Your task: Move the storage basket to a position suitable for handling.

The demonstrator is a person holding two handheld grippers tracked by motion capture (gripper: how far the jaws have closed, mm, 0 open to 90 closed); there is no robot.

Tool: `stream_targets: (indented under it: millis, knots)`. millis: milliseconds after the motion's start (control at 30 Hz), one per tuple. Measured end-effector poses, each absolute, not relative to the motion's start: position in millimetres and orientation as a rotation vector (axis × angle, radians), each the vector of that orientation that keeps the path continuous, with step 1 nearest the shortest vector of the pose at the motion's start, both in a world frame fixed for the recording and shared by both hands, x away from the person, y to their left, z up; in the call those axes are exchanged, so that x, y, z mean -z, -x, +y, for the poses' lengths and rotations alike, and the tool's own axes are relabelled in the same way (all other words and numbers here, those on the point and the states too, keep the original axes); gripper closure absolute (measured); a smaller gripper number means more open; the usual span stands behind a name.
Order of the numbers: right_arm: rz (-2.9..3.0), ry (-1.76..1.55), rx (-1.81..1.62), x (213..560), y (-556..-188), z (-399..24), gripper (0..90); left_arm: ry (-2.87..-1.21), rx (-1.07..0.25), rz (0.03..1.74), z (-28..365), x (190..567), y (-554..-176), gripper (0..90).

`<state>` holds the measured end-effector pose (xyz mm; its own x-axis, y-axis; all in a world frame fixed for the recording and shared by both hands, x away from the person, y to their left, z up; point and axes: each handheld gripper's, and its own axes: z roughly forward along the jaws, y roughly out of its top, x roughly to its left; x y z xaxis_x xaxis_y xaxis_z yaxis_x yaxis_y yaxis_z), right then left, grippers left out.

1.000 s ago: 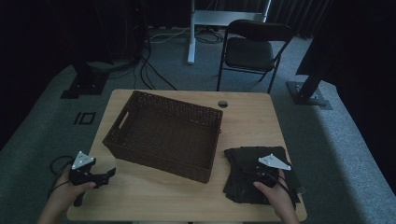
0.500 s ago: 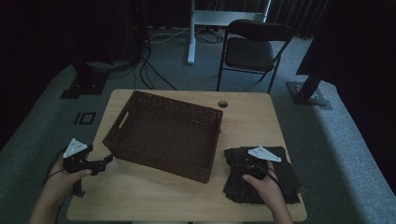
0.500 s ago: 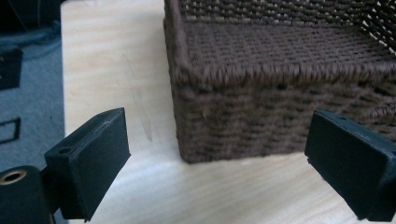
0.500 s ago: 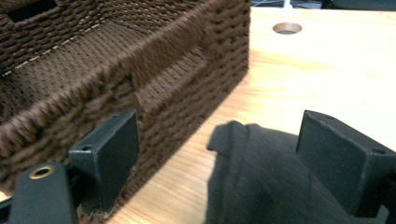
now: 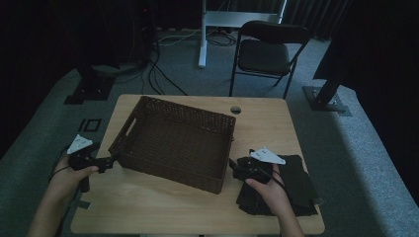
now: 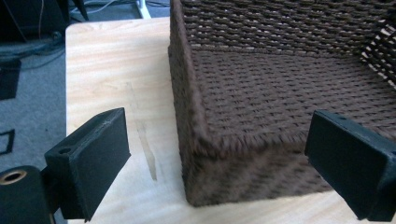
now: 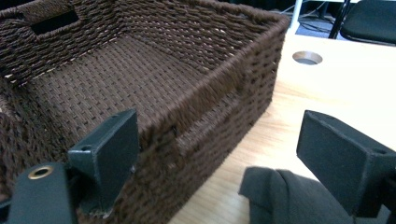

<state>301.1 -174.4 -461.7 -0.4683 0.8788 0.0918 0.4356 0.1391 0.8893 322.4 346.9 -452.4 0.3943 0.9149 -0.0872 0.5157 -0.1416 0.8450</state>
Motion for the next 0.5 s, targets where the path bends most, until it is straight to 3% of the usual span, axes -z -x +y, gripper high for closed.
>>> stream_targets:
  millis: [233, 400, 467, 500]
  knots:
    - [1.975, -1.243, -1.279, 460, -309, -158, 12.6, -1.774, -0.550, 1.287, 347, 452, -346, 9.9]
    - [1.964, -1.244, -1.267, 464, -314, -150, 12.7, -1.780, -0.578, 1.306, 347, 453, -358, 16.2]
    - [1.955, -1.262, -1.266, 466, -316, -148, 12.7, -1.768, -0.580, 1.315, 347, 453, -361, 25.3]
    - [1.954, -1.260, -1.265, 467, -317, -147, 12.7, -1.762, -0.579, 1.312, 346, 454, -362, 25.5]
